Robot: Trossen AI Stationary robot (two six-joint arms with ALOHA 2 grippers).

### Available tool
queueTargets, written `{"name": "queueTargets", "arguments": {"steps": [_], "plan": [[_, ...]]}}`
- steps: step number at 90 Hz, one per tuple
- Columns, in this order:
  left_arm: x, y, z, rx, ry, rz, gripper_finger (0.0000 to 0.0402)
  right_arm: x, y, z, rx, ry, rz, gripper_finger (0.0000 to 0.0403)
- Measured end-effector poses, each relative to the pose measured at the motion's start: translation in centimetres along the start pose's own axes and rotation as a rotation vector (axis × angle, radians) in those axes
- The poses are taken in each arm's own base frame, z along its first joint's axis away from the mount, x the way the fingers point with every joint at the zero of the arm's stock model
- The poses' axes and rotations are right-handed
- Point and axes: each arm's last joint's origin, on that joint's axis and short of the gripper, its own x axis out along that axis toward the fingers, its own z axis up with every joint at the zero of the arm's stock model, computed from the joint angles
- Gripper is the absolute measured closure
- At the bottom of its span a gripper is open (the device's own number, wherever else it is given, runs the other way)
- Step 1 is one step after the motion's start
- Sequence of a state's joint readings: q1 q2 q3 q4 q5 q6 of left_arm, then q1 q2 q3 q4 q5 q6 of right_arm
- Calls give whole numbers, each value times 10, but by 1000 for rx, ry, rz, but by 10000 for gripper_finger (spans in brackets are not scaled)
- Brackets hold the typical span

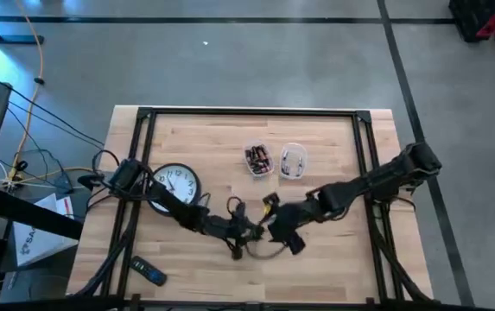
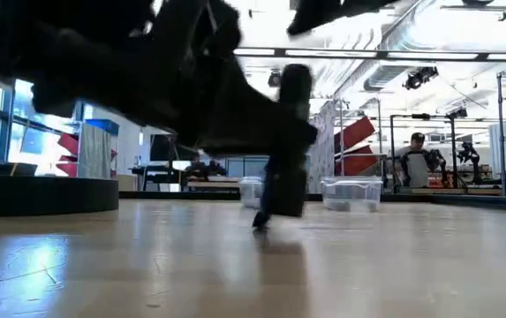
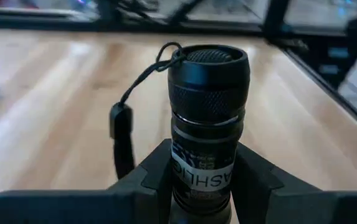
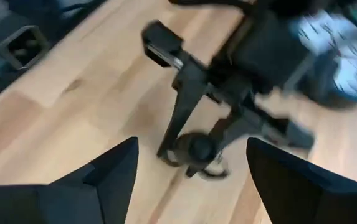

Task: Insert battery
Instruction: Close the lid of the black flashlight

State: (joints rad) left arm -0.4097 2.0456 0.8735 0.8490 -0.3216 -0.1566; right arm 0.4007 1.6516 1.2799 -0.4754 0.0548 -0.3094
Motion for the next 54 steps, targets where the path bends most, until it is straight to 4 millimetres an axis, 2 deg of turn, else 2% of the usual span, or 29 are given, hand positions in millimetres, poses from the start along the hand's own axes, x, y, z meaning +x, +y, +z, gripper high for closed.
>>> {"name": "queueTargets", "arguments": {"steps": [22, 37, 54], "plan": [[24, -16, 4, 24, 13, -69, 309, 12, 18, 22, -168, 172, 135, 171], [34, -23, 3, 15, 7, -124, 309, 18, 31, 21, -316, 193, 194, 193], [35, -24, 3, 15, 9, -126, 309, 20, 35, 21, -499, 193, 203, 206]]}}
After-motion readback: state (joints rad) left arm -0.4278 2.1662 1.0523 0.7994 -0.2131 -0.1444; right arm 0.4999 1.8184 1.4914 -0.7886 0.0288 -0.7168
